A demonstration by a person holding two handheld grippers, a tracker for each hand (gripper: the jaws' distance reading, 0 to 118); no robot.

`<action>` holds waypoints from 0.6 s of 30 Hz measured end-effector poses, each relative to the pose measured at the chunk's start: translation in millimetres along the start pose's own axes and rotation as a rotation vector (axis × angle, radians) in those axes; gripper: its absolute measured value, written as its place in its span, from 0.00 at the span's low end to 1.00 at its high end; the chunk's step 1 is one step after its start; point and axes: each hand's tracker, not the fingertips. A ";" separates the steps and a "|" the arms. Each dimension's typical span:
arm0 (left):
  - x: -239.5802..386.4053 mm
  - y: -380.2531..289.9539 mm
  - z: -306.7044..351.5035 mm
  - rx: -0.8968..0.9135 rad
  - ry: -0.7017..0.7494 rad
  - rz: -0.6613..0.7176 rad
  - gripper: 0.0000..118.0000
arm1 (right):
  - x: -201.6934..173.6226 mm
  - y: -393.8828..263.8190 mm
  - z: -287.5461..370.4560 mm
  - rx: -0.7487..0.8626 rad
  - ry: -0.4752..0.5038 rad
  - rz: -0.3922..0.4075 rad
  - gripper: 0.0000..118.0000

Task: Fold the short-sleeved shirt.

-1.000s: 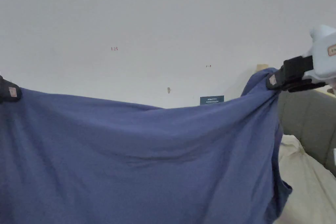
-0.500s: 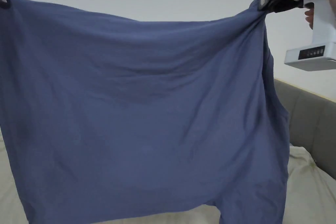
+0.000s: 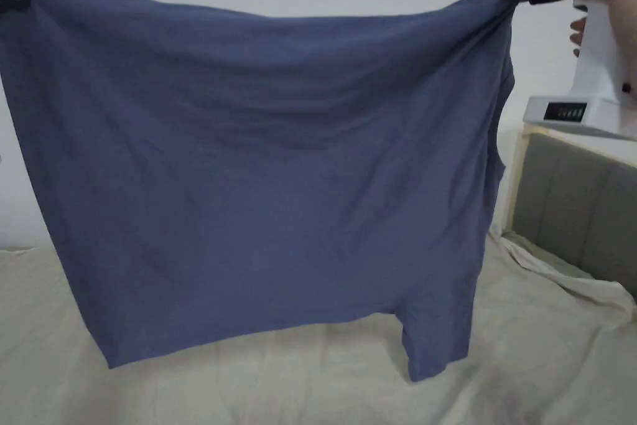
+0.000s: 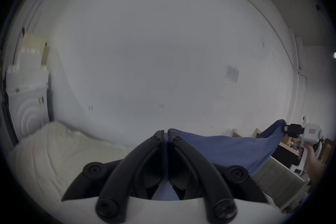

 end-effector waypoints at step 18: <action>-43.3 -376.5 184.2 -0.408 -0.040 0.189 0.05 | 105.2 -379.4 209.5 -0.320 0.050 -0.098 0.05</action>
